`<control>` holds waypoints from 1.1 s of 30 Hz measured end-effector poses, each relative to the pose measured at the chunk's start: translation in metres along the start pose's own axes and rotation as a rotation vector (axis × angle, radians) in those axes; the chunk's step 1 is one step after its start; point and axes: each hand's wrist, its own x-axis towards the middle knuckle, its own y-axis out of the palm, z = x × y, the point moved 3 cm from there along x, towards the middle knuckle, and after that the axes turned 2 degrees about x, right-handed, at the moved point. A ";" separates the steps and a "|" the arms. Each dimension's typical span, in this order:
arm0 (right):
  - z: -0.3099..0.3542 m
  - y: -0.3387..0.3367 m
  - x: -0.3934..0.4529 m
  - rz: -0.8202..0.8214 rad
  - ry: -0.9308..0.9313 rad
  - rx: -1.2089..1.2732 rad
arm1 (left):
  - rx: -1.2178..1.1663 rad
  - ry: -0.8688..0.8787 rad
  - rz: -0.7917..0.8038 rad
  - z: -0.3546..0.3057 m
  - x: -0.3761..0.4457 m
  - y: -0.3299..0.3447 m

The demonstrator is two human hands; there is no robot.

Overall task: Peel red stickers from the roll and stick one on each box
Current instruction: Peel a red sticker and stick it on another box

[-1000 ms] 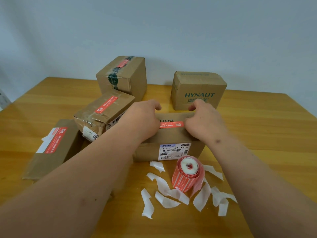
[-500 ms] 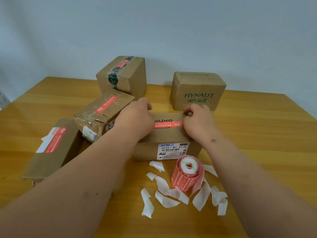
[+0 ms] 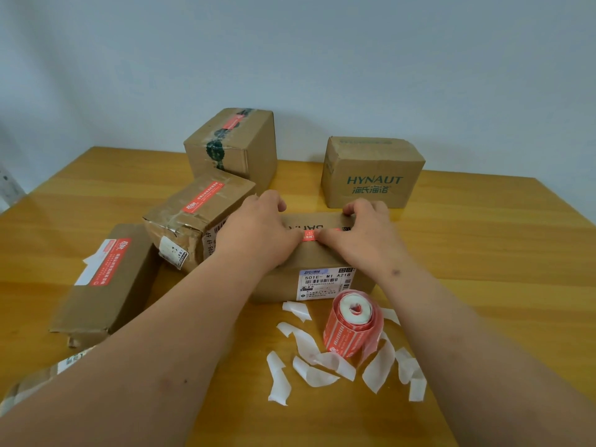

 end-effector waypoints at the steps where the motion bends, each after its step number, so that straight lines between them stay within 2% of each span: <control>1: 0.000 -0.001 0.001 -0.006 0.000 0.010 | -0.024 -0.003 0.002 0.002 0.002 0.000; 4: 0.000 -0.002 0.003 -0.017 -0.027 0.011 | -0.062 -0.010 0.004 0.005 0.001 -0.001; 7: 0.003 0.001 0.001 -0.002 -0.054 -0.026 | 0.051 -0.005 0.006 -0.001 -0.002 -0.001; 11: 0.000 0.001 0.004 0.010 -0.155 -0.046 | -0.060 -0.019 0.012 0.004 0.000 -0.007; 13: -0.005 -0.003 0.001 0.130 -0.139 -0.027 | -0.081 -0.029 0.014 0.008 -0.002 -0.009; 16: -0.006 -0.012 -0.007 0.418 -0.090 -0.014 | -0.043 -0.019 0.024 0.007 -0.005 -0.011; 18: -0.004 -0.019 -0.008 0.454 -0.128 -0.057 | 0.039 0.004 0.047 0.003 -0.007 -0.012; 22: 0.002 -0.019 -0.009 0.384 -0.242 -0.166 | 0.233 0.107 0.043 -0.005 -0.016 -0.010; 26: -0.001 -0.010 -0.005 0.041 -0.200 -0.182 | 0.295 0.075 0.081 -0.002 -0.017 -0.007; 28: 0.000 -0.009 -0.007 -0.050 -0.141 -0.137 | 0.266 0.015 0.025 -0.001 -0.017 -0.011; 31: 0.002 -0.011 -0.013 -0.021 -0.187 -0.080 | 0.182 -0.058 -0.043 0.000 -0.020 -0.013; 33: 0.001 -0.018 -0.020 0.072 -0.223 0.041 | 0.125 -0.051 -0.078 -0.002 -0.025 -0.013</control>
